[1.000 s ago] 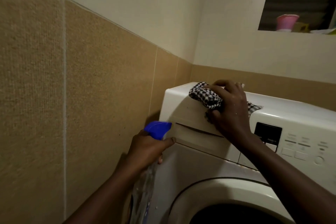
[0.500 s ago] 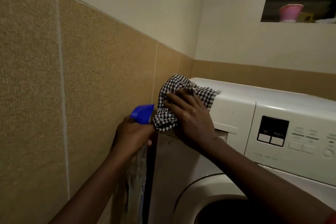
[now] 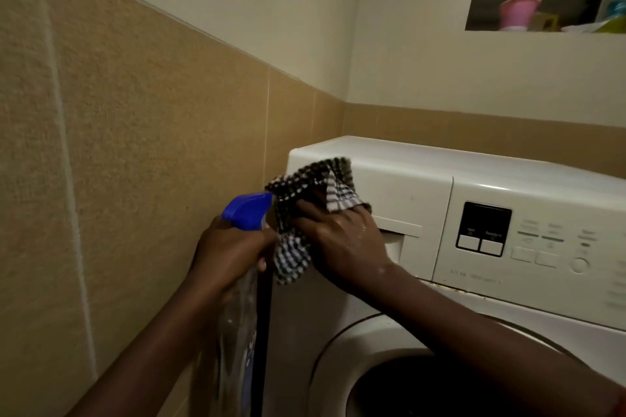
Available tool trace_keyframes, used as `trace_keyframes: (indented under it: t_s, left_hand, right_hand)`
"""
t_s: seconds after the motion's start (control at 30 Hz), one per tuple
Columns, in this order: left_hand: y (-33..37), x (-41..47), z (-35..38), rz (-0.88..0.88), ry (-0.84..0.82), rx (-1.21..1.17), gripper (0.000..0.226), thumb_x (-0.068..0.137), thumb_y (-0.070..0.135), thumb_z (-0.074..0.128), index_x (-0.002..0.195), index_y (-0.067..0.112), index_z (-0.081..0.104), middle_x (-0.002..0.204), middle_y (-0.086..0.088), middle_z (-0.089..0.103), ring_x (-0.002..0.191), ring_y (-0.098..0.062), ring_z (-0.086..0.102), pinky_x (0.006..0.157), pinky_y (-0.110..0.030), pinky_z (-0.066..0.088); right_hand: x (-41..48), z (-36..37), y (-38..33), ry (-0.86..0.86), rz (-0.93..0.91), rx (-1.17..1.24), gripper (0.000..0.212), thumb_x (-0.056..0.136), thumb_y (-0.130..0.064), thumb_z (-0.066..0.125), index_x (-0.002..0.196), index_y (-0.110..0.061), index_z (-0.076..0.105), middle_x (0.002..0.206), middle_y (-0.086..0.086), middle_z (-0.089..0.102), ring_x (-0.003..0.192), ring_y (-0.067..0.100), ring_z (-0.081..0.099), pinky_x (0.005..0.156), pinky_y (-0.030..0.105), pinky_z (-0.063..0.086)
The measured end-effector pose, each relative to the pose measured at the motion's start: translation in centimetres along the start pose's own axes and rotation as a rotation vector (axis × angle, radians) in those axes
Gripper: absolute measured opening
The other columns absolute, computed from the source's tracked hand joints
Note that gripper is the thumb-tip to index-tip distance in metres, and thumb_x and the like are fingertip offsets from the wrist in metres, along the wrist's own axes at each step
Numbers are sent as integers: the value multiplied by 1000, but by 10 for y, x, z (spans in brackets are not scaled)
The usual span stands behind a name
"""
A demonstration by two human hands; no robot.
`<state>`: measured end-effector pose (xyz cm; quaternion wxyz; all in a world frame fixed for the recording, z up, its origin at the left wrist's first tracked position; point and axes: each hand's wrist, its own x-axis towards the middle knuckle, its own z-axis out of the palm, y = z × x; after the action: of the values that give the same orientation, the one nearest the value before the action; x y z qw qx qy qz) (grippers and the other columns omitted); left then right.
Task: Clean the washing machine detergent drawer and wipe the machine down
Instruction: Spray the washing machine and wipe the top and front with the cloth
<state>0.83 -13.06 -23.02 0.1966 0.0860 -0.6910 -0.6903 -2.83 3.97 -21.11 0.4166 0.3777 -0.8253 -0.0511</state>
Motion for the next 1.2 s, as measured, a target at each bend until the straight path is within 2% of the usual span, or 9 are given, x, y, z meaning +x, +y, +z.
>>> trace_keyframes:
  t_s: [0.1,0.23,0.37,0.5,0.7,0.8,0.93,1.07,1.2]
  left_hand:
    - [-4,-8,7,31,-84,41,30,74,22,79,93,2,69,54,-9,62,49,-22,57,61,-35,49]
    - [-5,-21,22,0,-193,33,31,75,20,81,100,9,66,54,-5,62,45,-16,55,54,-29,47]
    - [5,-36,42,-12,-273,43,21,78,19,79,77,6,62,49,-6,56,40,-13,51,57,-28,46]
    - [23,-41,68,77,-285,78,24,79,23,77,74,6,60,50,-9,56,43,-15,52,59,-28,47]
    - [40,-52,100,156,-365,91,34,74,28,81,91,7,61,64,-6,60,45,-17,55,54,-26,49]
    - [40,-54,113,159,-370,159,33,79,28,77,97,5,61,67,-9,62,45,-15,56,58,-29,51]
    - [28,-63,118,144,-426,200,33,76,30,80,95,9,62,62,-5,61,42,-13,55,55,-27,52]
    - [11,-65,110,91,-379,214,27,77,28,79,88,10,62,60,-8,64,40,-15,55,55,-25,50]
    - [-5,-64,93,34,-313,213,31,75,28,81,91,8,63,61,-10,64,42,-17,55,54,-27,50]
  right_hand:
    - [-13,-34,28,34,47,3,29,79,-29,56,103,-24,72,113,-6,68,94,28,66,71,40,51]
    - [6,-83,90,222,320,115,34,71,-16,63,102,-20,75,110,1,71,104,27,64,83,39,52]
    - [-4,-88,129,192,643,309,28,76,-1,62,96,-17,73,82,2,69,84,26,66,66,31,48]
    - [-10,-77,130,269,573,299,40,66,-2,66,101,-21,73,102,-2,72,95,22,63,78,38,53]
    - [-13,-72,131,270,562,295,42,65,0,65,102,-19,71,104,1,71,97,25,62,83,40,52]
    - [-11,-80,129,267,601,366,33,68,-4,58,95,-18,72,95,3,71,90,27,62,78,42,52]
    - [-15,-91,121,329,617,544,33,62,-9,46,84,-17,70,73,-2,65,66,21,61,60,36,52]
    - [-28,-89,115,400,507,467,43,65,8,61,100,-15,72,93,-8,67,89,16,63,78,30,49]
    - [-37,-84,111,473,394,402,37,70,3,67,103,-12,68,102,-2,69,97,15,60,83,29,48]
